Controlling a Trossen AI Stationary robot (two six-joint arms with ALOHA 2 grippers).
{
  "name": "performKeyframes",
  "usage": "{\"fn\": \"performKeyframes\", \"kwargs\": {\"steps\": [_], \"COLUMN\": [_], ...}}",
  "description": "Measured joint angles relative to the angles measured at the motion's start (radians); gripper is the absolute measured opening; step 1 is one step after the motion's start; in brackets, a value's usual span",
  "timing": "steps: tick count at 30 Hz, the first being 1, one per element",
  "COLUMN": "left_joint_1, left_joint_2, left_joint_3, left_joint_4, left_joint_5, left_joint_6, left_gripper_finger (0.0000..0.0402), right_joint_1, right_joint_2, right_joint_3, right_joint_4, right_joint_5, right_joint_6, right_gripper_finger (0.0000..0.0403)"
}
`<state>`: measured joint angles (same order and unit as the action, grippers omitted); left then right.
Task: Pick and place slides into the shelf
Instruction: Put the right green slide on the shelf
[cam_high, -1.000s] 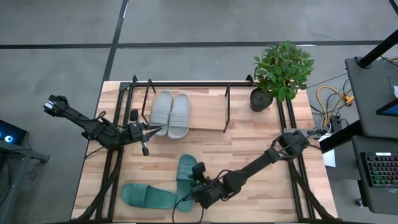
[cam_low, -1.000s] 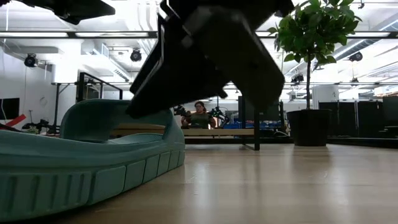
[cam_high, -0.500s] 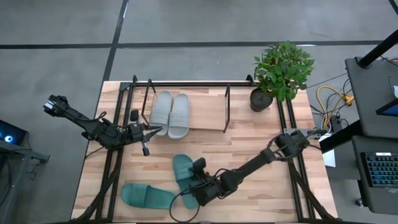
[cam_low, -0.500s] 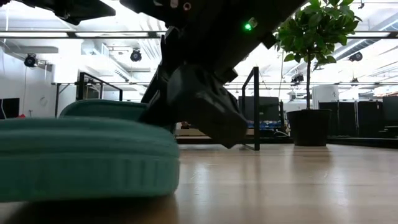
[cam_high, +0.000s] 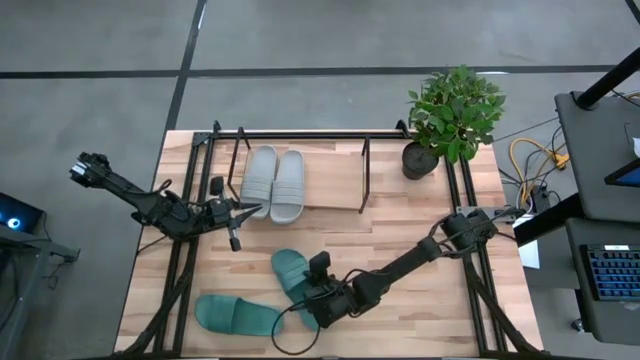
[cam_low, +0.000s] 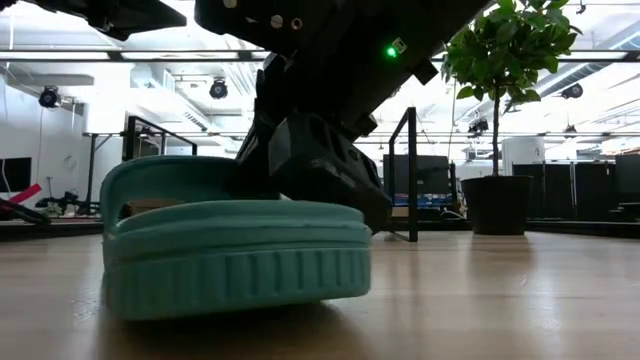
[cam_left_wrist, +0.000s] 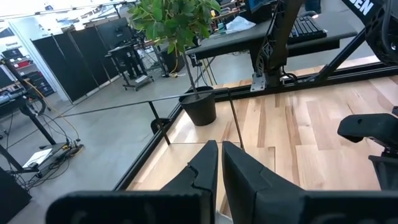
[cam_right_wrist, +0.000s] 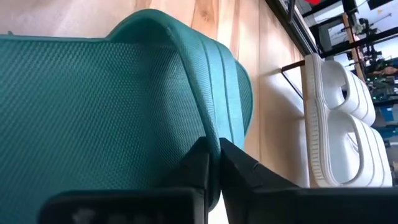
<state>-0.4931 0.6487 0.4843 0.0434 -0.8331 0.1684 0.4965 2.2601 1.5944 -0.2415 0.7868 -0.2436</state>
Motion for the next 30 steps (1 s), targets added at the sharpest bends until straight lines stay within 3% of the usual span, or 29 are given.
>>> {"fn": "performKeyframes", "kwargs": {"steps": [8,16,22,27,30], "left_joint_1": [0.000,-0.001,-0.001,0.000,-0.001], "left_joint_2": [0.008,0.065,0.151,0.270,0.346], "left_joint_3": [0.000,-0.001,-0.001,-0.001,0.000], "left_joint_4": [0.002,0.059,0.301,0.481,0.614], "left_joint_5": [0.010,0.121,0.173,0.309,0.318], "left_joint_6": [-0.017,-0.017,0.180,0.352,0.471], "left_gripper_finger": [0.0008,0.0008,0.0027,0.0091,0.0138], "right_joint_1": [0.019,0.060,0.151,0.225,0.254], "right_joint_2": [-0.096,-0.309,-0.499,-0.688,-0.809], "right_joint_3": [-0.002,-0.020,-0.116,-0.254,-0.376], "right_joint_4": [-0.204,-0.545,-0.538,-0.478,-0.336], "right_joint_5": [0.142,0.210,0.206,0.208,0.188], "right_joint_6": [0.025,0.299,0.330,0.344,0.292], "right_gripper_finger": [0.0010,0.0010,0.0009,0.0009,0.0009]}}
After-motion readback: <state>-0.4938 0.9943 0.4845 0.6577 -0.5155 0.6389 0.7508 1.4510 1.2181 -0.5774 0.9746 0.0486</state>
